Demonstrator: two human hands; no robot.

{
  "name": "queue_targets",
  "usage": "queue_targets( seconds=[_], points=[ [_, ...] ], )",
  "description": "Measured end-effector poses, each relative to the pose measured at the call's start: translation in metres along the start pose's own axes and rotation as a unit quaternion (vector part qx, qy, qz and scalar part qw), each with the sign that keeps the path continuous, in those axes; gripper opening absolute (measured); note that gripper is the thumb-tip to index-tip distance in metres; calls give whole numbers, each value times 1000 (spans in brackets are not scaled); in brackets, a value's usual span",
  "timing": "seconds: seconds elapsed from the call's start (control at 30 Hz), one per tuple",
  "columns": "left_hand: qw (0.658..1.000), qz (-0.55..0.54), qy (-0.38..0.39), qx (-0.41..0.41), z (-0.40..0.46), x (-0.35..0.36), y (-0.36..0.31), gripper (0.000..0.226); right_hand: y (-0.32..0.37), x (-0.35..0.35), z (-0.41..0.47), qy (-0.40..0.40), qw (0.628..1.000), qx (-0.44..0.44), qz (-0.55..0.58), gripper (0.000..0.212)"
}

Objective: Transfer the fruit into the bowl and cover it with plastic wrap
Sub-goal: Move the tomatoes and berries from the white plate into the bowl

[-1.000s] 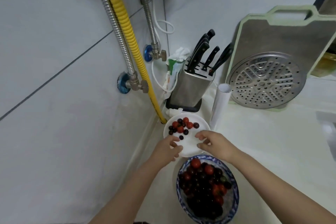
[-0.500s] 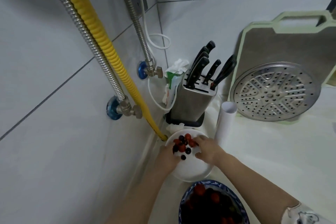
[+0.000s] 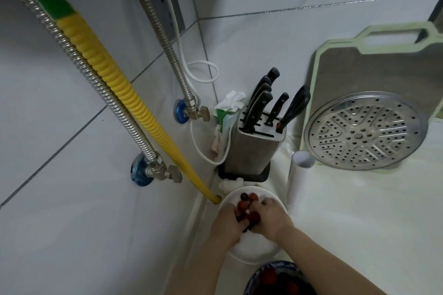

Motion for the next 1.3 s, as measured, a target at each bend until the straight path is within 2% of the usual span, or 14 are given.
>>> queue_targets(
  seconds=[0.07,0.13,0.33,0.47,0.53,0.63,0.7,0.8,1.0,1.13,1.3],
  points=[
    [1000,24,19,-3,-2,1,-1,23,-3,1,-5,5,1000,-8,18,66],
    [999,36,28,1,-2,3,0,28,-6,1,-8,10,999,-17,32,63],
    [999,-19,42,15,-2,7,9,28,-4,6,-15,16,999,-20,25,54],
    [999,-26,42,9,-5,5,12,12,-1,10,-19,22,999,-28,9,41],
    [997,-67,42,2,-7,3,14,8,-1,10,-22,39,999,-31,1,39],
    [991,-130,39,-3,-13,2,18,14,2,9,-25,58,998,-33,-21,36],
    [986,-161,36,5,-16,1,21,29,4,9,-29,63,997,-38,-15,34],
    [980,-191,43,22,-28,-2,18,40,5,2,-39,41,997,-53,41,32],
    [962,-247,78,91,-82,-7,4,28,0,-15,-98,-49,984,-55,163,25],
    [951,-257,128,119,-123,3,2,21,-2,-7,-152,-42,968,-48,241,12],
    [944,-267,164,104,-147,34,18,26,2,26,-193,-67,956,-33,282,17]
  ],
)
Point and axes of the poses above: each hand's wrist, its own z-axis towards the middle knuckle, its own x-axis out of the palm, y = z × x, the point moved 1 cm from there along z, towards the middle knuckle, and after that the axes turned 7 degrees about y, right-handed, at the moved point
